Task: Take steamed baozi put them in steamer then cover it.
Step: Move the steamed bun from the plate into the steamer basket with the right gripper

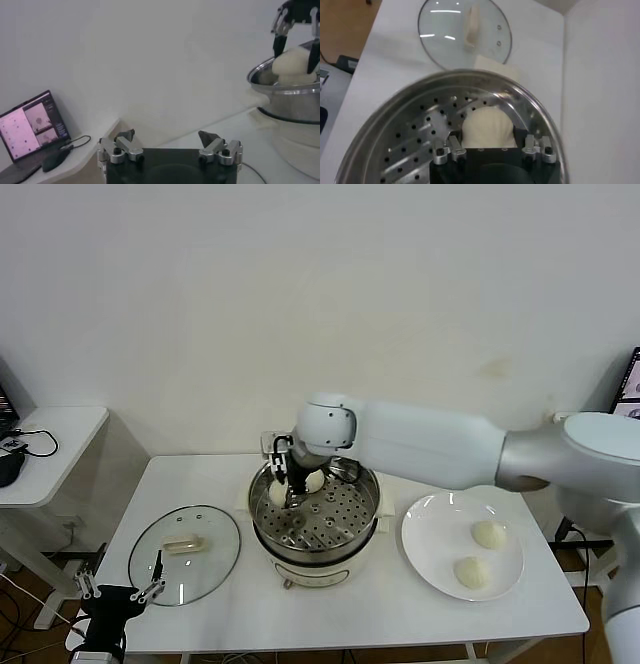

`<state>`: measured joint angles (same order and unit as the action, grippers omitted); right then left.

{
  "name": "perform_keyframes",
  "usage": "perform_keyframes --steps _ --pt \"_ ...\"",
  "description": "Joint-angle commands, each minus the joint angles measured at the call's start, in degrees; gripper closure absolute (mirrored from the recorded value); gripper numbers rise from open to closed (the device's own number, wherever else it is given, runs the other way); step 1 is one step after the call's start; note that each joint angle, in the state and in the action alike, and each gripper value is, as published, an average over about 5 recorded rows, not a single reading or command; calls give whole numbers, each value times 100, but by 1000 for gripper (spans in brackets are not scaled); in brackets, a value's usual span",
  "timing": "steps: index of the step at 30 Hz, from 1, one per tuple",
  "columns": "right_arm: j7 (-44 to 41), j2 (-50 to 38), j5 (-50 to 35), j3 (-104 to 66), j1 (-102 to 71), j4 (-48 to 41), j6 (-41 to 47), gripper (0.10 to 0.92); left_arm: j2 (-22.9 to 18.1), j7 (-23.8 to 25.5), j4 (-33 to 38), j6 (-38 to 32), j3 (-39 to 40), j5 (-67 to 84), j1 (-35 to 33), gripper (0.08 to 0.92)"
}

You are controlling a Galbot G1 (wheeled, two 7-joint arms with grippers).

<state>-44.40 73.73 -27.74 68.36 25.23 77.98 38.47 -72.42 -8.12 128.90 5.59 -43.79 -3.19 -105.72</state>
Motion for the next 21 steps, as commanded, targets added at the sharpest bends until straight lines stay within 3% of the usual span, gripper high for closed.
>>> perform_keyframes --steps 1,11,21 --pt "77 391 5 74 -241 -314 90 389 -10 -7 -8 -10 -6 2 3 177" --pt "38 423 95 74 -336 -469 55 384 -11 -18 -7 -19 1 7 -6 177" --pt "-435 -51 96 -50 127 -60 -126 208 -8 -16 49 -16 3 5 -20 177"
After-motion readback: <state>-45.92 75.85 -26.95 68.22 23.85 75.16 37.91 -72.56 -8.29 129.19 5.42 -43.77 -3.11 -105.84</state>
